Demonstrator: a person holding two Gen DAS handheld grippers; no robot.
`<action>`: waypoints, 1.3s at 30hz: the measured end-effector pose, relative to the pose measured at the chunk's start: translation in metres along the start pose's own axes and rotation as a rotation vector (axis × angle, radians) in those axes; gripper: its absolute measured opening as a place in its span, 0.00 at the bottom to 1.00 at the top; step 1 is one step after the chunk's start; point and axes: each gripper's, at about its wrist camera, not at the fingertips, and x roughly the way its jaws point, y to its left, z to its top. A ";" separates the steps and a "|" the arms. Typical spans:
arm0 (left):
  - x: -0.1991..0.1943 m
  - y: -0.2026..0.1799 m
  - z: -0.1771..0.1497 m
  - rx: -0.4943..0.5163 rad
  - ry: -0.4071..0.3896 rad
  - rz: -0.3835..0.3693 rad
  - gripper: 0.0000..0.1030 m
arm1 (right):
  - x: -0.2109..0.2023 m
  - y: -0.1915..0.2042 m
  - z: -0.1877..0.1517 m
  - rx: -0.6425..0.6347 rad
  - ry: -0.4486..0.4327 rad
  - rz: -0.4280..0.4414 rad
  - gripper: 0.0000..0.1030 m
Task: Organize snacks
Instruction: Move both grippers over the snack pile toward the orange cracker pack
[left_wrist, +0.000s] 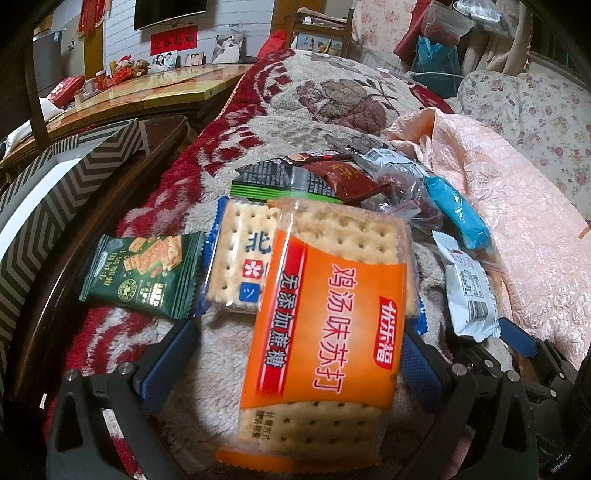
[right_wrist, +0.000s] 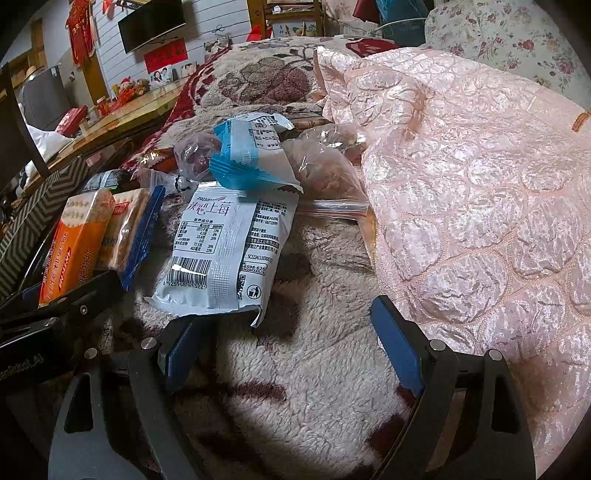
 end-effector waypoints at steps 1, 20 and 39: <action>-0.002 0.001 0.000 0.013 0.011 -0.012 1.00 | 0.001 0.000 0.000 0.001 0.000 0.000 0.84; -0.073 0.036 0.020 -0.035 -0.034 0.078 1.00 | -0.068 0.021 0.009 -0.069 -0.003 0.064 0.84; -0.076 0.048 0.023 -0.060 -0.043 0.113 1.00 | -0.087 0.063 0.028 -0.193 -0.034 0.159 0.84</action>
